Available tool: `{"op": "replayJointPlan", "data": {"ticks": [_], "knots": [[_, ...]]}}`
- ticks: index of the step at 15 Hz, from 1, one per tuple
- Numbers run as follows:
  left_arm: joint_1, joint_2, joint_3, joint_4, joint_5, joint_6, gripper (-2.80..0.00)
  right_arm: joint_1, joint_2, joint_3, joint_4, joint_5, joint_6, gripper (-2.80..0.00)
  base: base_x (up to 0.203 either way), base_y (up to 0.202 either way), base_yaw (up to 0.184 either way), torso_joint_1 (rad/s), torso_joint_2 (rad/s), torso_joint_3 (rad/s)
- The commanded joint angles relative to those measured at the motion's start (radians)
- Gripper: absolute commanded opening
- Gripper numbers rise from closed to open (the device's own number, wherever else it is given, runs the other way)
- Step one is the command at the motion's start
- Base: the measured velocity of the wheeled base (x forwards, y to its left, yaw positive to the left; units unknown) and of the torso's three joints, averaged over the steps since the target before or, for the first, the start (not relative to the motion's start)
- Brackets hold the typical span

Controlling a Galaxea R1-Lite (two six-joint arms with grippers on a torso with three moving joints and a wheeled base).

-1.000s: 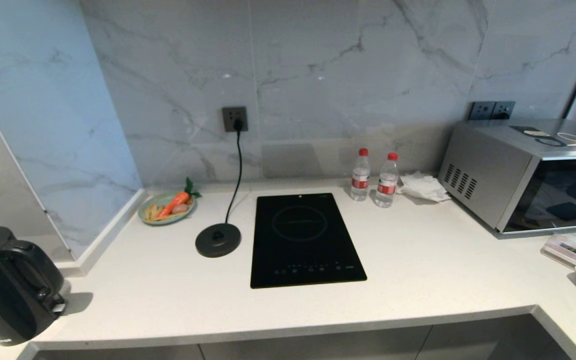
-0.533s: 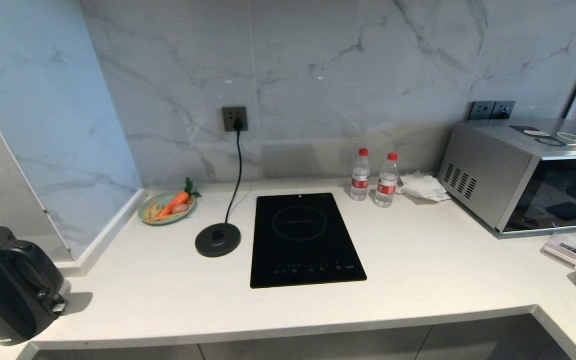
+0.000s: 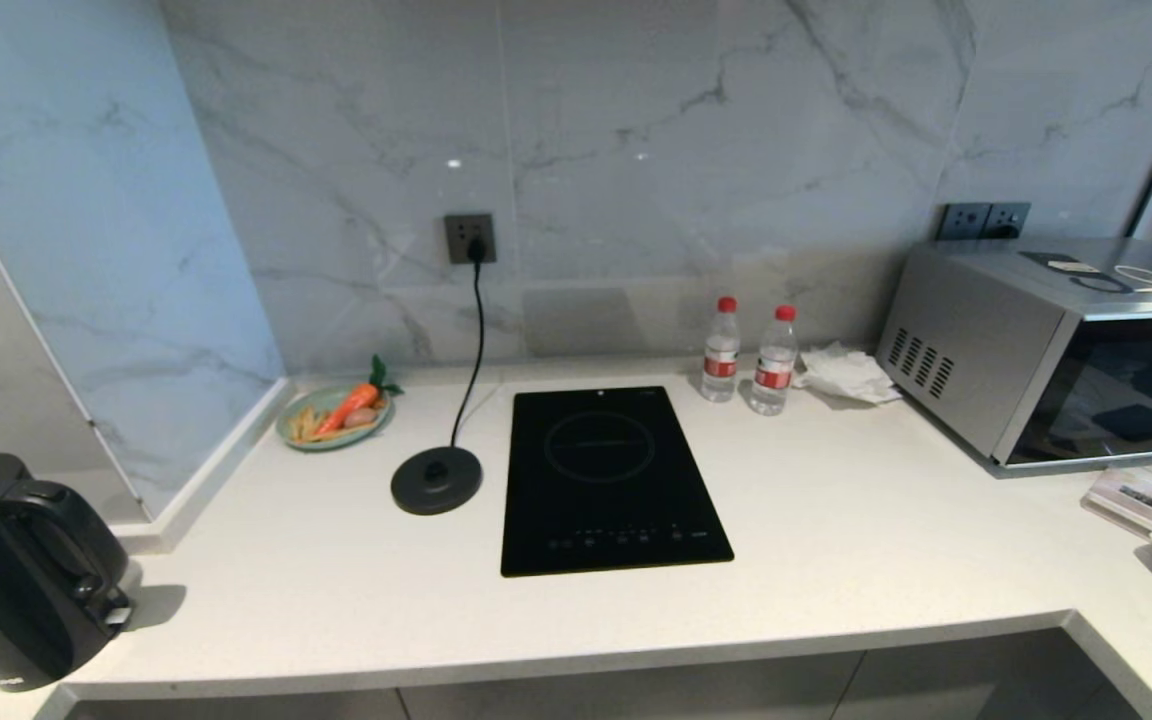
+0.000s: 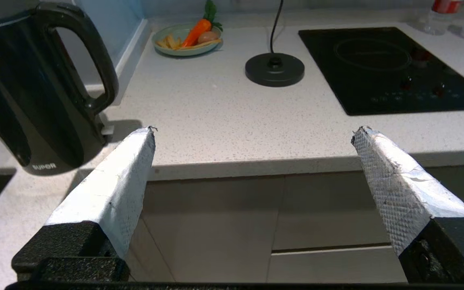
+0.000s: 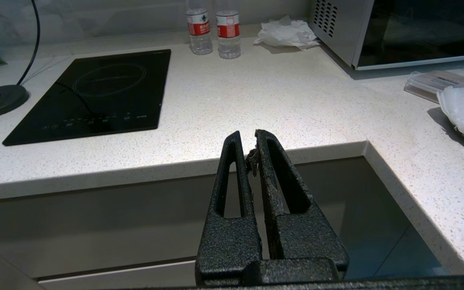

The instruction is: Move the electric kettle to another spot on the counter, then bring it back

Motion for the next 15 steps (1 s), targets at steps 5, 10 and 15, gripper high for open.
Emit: {"op": "replayJointPlan", "data": {"ticks": [5,10,15], "knots": [[-0.002,0.002,0.000,0.002,0.008,-0.022,0.00,0.000,0.001,0.000,-0.001,0.000,0.000,-2.80,0.000,0.000,0.000,0.000,0.00,0.000],[-0.002,0.002,-0.002,0.002,0.008,-0.022,0.00,0.000,0.002,0.000,-0.001,0.000,0.002,-2.80,0.000,0.000,0.000,0.000,0.00,0.000],[-0.002,0.002,-0.001,0.002,0.008,-0.022,0.00,0.000,0.002,0.000,-0.001,0.000,0.002,-2.80,0.000,0.000,0.000,0.000,0.00,0.000]]}}
